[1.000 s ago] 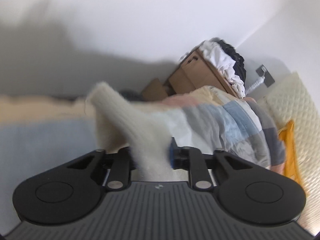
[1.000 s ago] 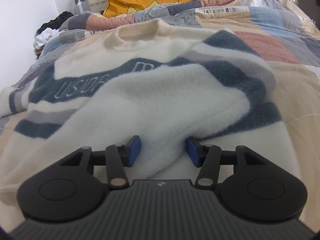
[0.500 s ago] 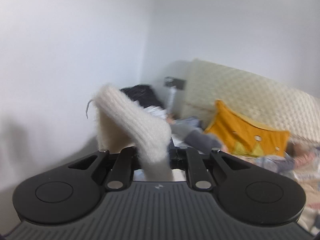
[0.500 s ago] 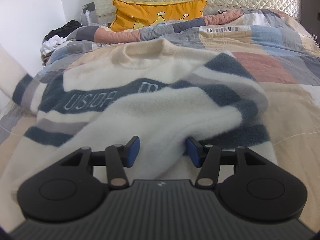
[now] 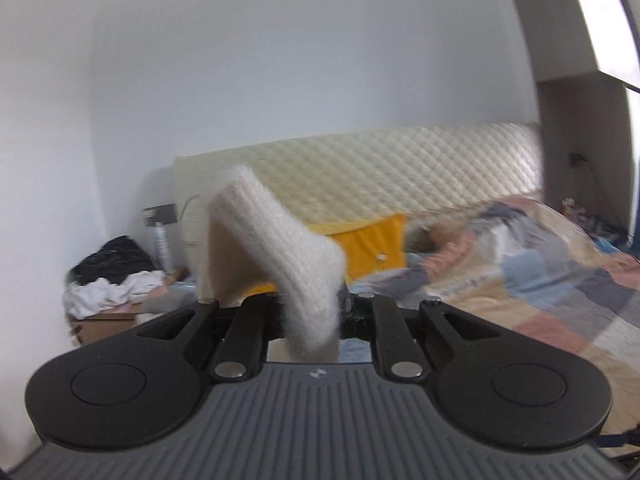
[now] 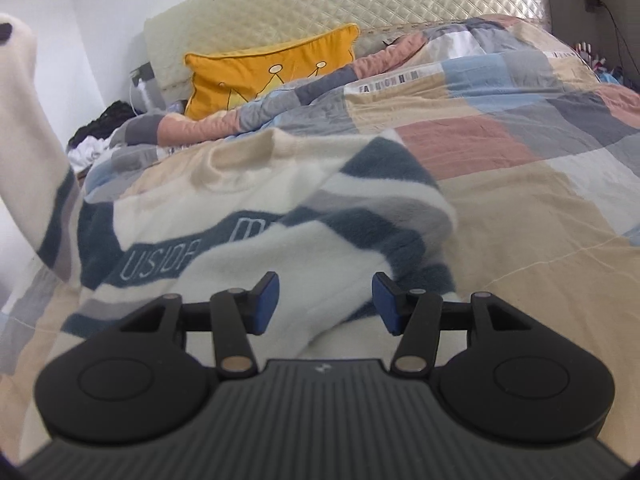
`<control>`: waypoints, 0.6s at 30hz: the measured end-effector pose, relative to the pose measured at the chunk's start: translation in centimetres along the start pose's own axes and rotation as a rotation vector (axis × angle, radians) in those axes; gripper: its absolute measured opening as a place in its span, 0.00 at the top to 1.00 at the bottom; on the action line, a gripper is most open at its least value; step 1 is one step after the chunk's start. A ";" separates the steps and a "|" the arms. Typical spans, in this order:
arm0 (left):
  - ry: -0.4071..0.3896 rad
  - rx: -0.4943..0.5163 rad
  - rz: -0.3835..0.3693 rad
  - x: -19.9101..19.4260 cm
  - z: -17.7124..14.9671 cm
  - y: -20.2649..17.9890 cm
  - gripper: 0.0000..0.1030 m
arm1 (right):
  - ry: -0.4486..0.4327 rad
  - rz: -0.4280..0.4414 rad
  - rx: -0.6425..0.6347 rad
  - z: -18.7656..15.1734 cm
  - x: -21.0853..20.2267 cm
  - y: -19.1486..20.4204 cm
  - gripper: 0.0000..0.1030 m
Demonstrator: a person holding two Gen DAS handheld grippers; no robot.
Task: Fold large clothes
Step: 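Lift the held sleeve and lay it across the sweater body, open left gripper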
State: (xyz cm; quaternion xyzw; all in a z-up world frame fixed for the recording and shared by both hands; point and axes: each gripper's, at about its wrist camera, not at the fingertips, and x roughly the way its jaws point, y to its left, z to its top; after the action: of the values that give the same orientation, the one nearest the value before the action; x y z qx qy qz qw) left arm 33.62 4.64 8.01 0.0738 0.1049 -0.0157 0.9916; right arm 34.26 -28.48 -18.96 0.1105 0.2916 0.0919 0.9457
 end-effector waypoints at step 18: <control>0.379 -0.060 -0.337 4.7 -24.0 -23.5 0.85 | -0.034 0.065 0.346 0.7 -1.7 -8.6 0.46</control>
State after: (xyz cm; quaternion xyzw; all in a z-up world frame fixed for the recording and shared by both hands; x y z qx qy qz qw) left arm 32.22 -15.09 -19.53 0.0273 0.3003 -0.1636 0.9393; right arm 34.18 -37.22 -19.76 0.2827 0.2832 0.0691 0.9138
